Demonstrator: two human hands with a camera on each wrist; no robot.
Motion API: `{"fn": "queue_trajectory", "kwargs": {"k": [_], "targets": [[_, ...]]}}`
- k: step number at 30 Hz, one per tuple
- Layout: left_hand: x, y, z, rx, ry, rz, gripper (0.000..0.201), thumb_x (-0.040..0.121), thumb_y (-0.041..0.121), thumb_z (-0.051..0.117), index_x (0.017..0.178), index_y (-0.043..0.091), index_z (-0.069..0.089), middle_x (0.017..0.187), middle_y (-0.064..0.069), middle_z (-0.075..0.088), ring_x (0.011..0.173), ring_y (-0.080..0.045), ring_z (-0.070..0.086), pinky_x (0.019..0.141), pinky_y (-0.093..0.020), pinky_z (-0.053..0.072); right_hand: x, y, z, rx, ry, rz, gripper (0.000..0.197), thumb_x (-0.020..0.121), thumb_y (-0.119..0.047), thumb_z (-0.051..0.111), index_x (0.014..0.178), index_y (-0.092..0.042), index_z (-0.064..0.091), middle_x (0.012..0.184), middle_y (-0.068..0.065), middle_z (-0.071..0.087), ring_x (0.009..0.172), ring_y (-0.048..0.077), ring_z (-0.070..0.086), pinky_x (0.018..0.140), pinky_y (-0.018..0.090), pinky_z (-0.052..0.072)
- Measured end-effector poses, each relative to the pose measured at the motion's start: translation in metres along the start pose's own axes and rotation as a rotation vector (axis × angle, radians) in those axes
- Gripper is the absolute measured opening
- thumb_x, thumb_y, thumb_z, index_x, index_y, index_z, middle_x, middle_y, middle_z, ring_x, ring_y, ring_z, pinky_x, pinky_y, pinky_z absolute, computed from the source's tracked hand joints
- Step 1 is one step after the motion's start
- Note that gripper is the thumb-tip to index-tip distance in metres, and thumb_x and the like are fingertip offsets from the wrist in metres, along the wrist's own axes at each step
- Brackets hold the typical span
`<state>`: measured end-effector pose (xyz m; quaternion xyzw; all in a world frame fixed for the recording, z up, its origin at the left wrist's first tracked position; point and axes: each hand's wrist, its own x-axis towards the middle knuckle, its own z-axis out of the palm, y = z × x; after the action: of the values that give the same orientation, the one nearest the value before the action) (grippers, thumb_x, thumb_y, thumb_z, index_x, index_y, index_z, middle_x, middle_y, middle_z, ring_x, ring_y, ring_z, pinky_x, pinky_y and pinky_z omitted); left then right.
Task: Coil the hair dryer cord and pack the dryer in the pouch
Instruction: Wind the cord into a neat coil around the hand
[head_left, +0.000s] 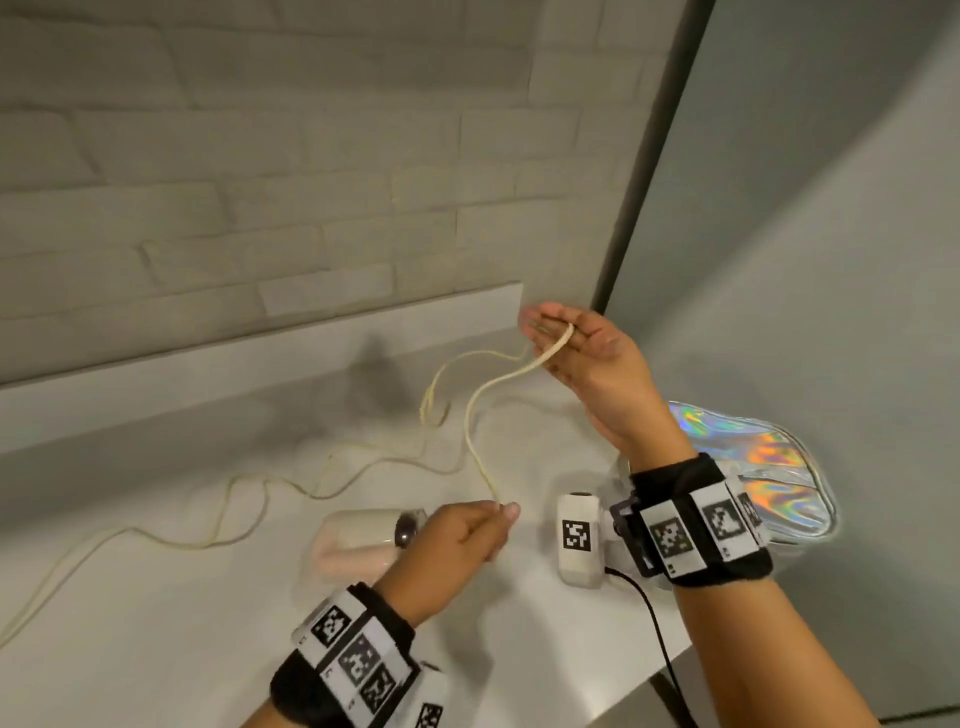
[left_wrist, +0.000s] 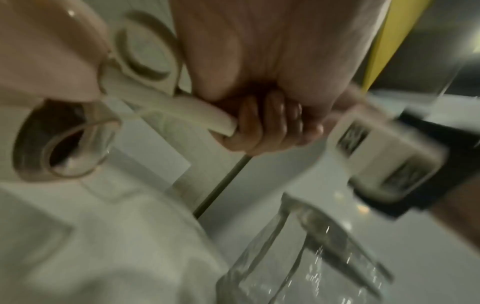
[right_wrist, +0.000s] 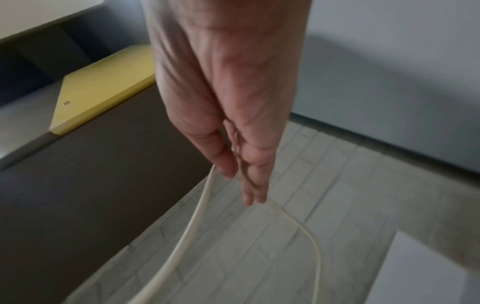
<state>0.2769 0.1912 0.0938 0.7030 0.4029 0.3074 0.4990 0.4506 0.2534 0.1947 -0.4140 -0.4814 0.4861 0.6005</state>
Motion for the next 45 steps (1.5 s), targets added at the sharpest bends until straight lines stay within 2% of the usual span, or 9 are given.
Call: {"fn": "queue_trajectory", "kwargs": {"k": [4,7,10,16,21,24,28,41,45], "targets": [[-0.018,0.027,-0.050,-0.304,0.122,0.054,0.050,0.088,0.039,0.036,0.042,0.020,0.036,0.041,0.004,0.029,0.040,-0.013,0.025,0.045,-0.018,0.026,0.008,0.016,-0.022,-0.454,0.122,-0.037,0.014,0.079,-0.008,0.064,0.076,-0.021,0.068,0.058,-0.009,0.068,0.063,0.000,0.061,0.069,0.013,0.046],[-0.018,0.023,-0.080,-0.608,0.175,-0.007,0.045,0.086,0.036,0.034,0.045,0.018,0.040,0.040,0.009,0.028,0.037,-0.007,0.019,0.041,-0.022,0.014,0.001,0.041,-0.019,-0.969,0.024,-0.150,0.006,0.076,-0.024,0.072,0.077,-0.018,0.074,0.067,-0.006,0.059,0.069,0.003,0.052,0.066,0.018,0.038],[-0.020,0.014,-0.088,-0.749,0.240,-0.035,0.041,0.090,0.038,0.036,0.055,0.018,0.046,0.041,0.011,0.027,0.035,-0.004,0.017,0.040,-0.023,0.011,-0.014,0.063,-0.004,-0.718,-0.201,0.023,0.005,0.080,-0.020,0.068,0.078,-0.015,0.069,0.075,-0.003,0.058,0.074,0.009,0.054,0.074,0.021,0.041],[-0.022,0.007,-0.089,-0.786,0.351,-0.034,0.032,0.090,0.040,0.034,0.084,0.015,0.054,0.046,0.005,0.042,0.037,-0.008,0.032,0.039,-0.019,0.033,-0.049,0.103,0.013,-0.265,-0.242,0.330,0.012,0.086,-0.015,0.060,0.088,-0.010,0.071,0.046,-0.008,0.046,0.040,0.006,0.034,0.039,0.017,0.028],[-0.007,0.011,-0.081,-0.574,0.324,-0.059,0.035,0.097,0.035,0.027,0.099,0.014,0.055,0.096,-0.005,0.068,0.090,-0.026,0.070,0.082,-0.034,0.056,-0.060,0.094,0.036,-0.712,-0.652,0.234,0.019,0.085,-0.025,0.062,0.097,-0.015,0.072,0.062,-0.027,0.065,0.057,-0.006,0.054,0.061,0.008,0.038],[0.000,0.017,-0.077,-0.290,0.211,-0.148,0.037,0.097,0.036,0.028,0.093,0.014,0.058,0.092,-0.008,0.069,0.080,-0.021,0.070,0.080,-0.029,0.052,-0.056,0.062,0.043,-0.872,-0.751,0.112,0.018,0.084,-0.031,0.063,0.093,-0.020,0.073,0.081,-0.019,0.072,0.074,-0.003,0.060,0.074,0.016,0.045],[-0.002,0.026,-0.069,-0.193,0.023,-0.221,0.046,0.095,0.041,0.031,0.073,0.013,0.060,0.043,0.004,0.045,0.038,-0.011,0.038,0.041,-0.021,0.032,-0.044,0.019,0.050,-0.914,-0.677,-0.134,0.015,0.074,-0.039,0.071,0.077,-0.024,0.073,0.069,-0.004,0.070,0.062,0.010,0.060,0.063,0.031,0.047],[-0.014,0.023,-0.080,-0.715,-0.253,-0.177,0.045,0.075,0.039,0.052,0.047,0.021,0.023,0.036,0.012,0.026,0.033,-0.006,0.013,0.038,-0.014,0.013,0.010,0.011,0.009,-0.618,-0.471,-0.051,0.014,0.076,-0.006,0.070,0.085,-0.017,0.072,0.071,-0.017,0.070,0.073,-0.001,0.062,0.073,0.010,0.045],[-0.010,0.022,-0.082,-0.807,-0.219,-0.210,0.041,0.077,0.032,0.047,0.047,0.020,0.021,0.034,0.012,0.027,0.036,-0.011,0.007,0.037,-0.014,0.014,0.009,0.050,0.008,-0.555,-0.351,0.143,0.013,0.077,-0.014,0.070,0.068,-0.007,0.063,0.050,-0.005,0.059,0.046,0.007,0.055,0.052,0.016,0.046]]}}
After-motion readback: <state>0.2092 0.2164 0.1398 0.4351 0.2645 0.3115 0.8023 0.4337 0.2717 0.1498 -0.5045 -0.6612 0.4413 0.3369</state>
